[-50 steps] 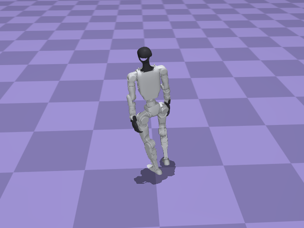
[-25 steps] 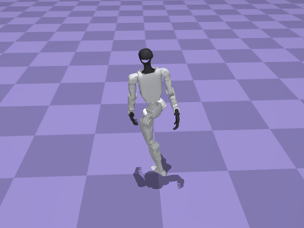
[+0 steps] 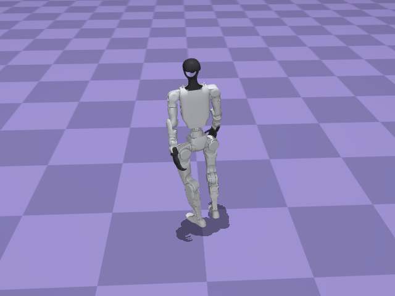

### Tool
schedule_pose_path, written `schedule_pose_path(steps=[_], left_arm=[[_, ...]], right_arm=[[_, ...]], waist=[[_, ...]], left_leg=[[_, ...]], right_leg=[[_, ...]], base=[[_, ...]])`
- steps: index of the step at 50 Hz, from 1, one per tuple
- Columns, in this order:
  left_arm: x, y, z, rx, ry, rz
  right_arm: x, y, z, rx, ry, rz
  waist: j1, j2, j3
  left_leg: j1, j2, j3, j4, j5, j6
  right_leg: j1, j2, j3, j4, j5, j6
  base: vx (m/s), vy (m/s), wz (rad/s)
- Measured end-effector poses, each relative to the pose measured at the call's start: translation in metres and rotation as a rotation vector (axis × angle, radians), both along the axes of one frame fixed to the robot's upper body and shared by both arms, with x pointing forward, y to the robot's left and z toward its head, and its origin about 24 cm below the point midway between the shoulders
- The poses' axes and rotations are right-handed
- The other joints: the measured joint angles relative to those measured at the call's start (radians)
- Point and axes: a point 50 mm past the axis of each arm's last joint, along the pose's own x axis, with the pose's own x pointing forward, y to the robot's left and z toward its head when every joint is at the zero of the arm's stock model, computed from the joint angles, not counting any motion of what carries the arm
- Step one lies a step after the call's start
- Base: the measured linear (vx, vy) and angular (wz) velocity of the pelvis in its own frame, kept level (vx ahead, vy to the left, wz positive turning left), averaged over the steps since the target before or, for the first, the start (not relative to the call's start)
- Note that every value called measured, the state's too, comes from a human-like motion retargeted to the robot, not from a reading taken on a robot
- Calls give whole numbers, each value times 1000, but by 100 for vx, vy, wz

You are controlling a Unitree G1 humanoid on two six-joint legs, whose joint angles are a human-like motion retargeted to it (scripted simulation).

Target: In place motions

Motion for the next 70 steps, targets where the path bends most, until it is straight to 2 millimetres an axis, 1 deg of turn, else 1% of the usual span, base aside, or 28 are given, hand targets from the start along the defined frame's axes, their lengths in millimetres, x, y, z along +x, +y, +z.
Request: schedule_pose_path(steps=[2,3,6,8,10,13,15,17,19,21,23,26,29,33,35,37,39,41,47,52,56,60,65,70], left_arm=[[13,2,-4,-7,-58,-21],[21,3,-6,-8,-81,-41],[55,8,-13,20,-162,-108],[81,9,-16,41,-241,-127],[105,9,-18,39,-329,-134],[134,6,-17,13,-437,-147],[149,5,-16,12,-492,-156],[157,6,-15,17,-528,-169],[159,7,-15,17,-542,-185],[156,8,-15,18,-530,-198],[146,9,-16,22,-494,-201],[122,9,-18,21,-401,-186],[93,5,-17,9,-286,-153],[60,1,-12,-7,-148,-114],[49,3,-9,-12,-93,-111],[43,6,-8,-14,-65,-114],[44,9,-8,-14,-69,-115],[49,12,-9,-9,-94,-110],[79,15,-14,23,-204,-67],[104,9,-16,15,-290,-55],[115,4,-17,-4,-329,-85],[114,-1,-18,-18,-322,-126],[100,-9,-17,-38,-243,-179],[86,-17,-16,-76,-196,-257]], right_arm=[[-3,1,-1,-11,-3,29],[-8,0,-3,-25,7,32],[-31,-8,-12,-78,90,-9],[-53,-15,-19,-102,184,-46],[-80,-21,-23,-119,300,-80],[-122,-31,-26,-164,474,-136],[-147,-35,-25,-196,569,-175],[-168,-37,-23,-217,638,-217],[-183,-37,-21,-224,683,-253],[-194,-36,-20,-221,708,-274],[-201,-34,-20,-213,723,-275],[-204,-33,-20,-211,726,-242],[-200,-32,-21,-227,688,-208],[-183,-31,-25,-284,573,-223],[-172,-29,-27,-286,523,-249],[-161,-26,-28,-254,492,-270],[-151,-23,-29,-213,472,-284],[-142,-21,-29,-175,458,-289],[-123,-21,-28,-133,439,-236],[-116,-20,-27,-148,427,-157],[-117,-13,-28,-135,434,-116],[-125,-5,-29,-105,462,-104],[-139,1,-29,-74,523,-109],[-148,0,-29,-77,553,-131]], waist=[[-27,6,-13],[-37,9,-21],[-38,12,-19],[-35,9,-10],[-33,8,-11],[-31,12,-20],[-29,16,-23],[-27,18,-26],[-28,21,-29],[-32,25,-33],[-38,29,-41],[-42,34,-55],[-54,37,-63],[-53,40,-70],[-57,41,-73],[-60,42,-76],[-60,42,-79],[-57,41,-82],[-44,33,-90],[-39,28,-98],[-36,23,-106],[-30,19,-113],[-26,16,-118],[-38,19,-127]], left_leg=[[-18,2,-13,-2,11,-6],[-29,3,-22,-2,18,-9],[-43,4,-42,-7,37,-11],[-45,5,-54,-11,48,-12],[-49,4,-67,-14,55,-14],[-62,5,-83,-15,62,-16],[-69,7,-88,-17,66,-17],[-74,7,-90,-20,70,-18],[-78,9,-92,-24,73,-19],[-82,12,-93,-26,75,-21],[-86,13,-92,-27,74,-22],[-89,18,-82,-28,70,-25],[-87,19,-78,-29,65,-26],[-79,24,-58,-28,56,-25],[-79,25,-57,-28,54,-25],[-79,24,-60,-29,53,-24],[-80,22,-63,-30,53,-23],[-81,20,-68,-32,54,-23],[-83,8,-94,-36,59,-20],[-86,-1,-119,-38,62,-17],[-86,-7,-133,-39,62,-15],[-80,-11,-137,-44,61,-13],[-72,-14,-138,-49,59,-11],[-58,-20,-145,-63,54,-11]], right_leg=[[-9,-4,-13,-5,-2,1],[-17,-8,-22,-4,-3,0],[-22,-9,-44,-2,-8,-6],[-15,-5,-58,-4,-13,-11],[-12,-4,-71,-6,-18,-14],[-17,-6,-87,-7,-21,-14],[-19,-3,-94,-9,-23,-16],[-22,0,-97,-10,-25,-19],[-27,2,-100,-8,-26,-19],[-32,4,-101,-7,-27,-20],[-36,7,-101,-9,-28,-21],[-47,8,-91,-6,-28,-21],[-51,13,-87,-7,-28,-26],[-54,18,-67,-5,-30,-28],[-54,19,-66,-5,-32,-28],[-54,19,-68,-5,-34,-28],[-53,17,-70,-4,-37,-27],[-52,15,-75,-4,-39,-26],[-42,3,-99,-5,-45,-22],[-32,-5,-123,-5,-53,-18],[-24,-9,-137,-7,-58,-15],[-17,-10,-141,-8,-61,-13],[-10,-11,-142,-9,-64,-11],[-10,-16,-148,-11,-66,-7]], base=[[-28,6,30],[-23,8,41],[-21,10,37],[-20,6,33],[-14,3,33],[-9,3,27],[-9,3,13],[-7,2,6],[-7,1,4],[-3,1,1],[0,0,0],[0,0,-6],[1,1,-10],[2,0,-18],[0,0,0],[0,0,0],[5,-4,9],[6,-5,14],[7,-5,23],[9,-7,26],[8,-8,17],[8,-8,6],[5,-6,1],[2,-4,0]])
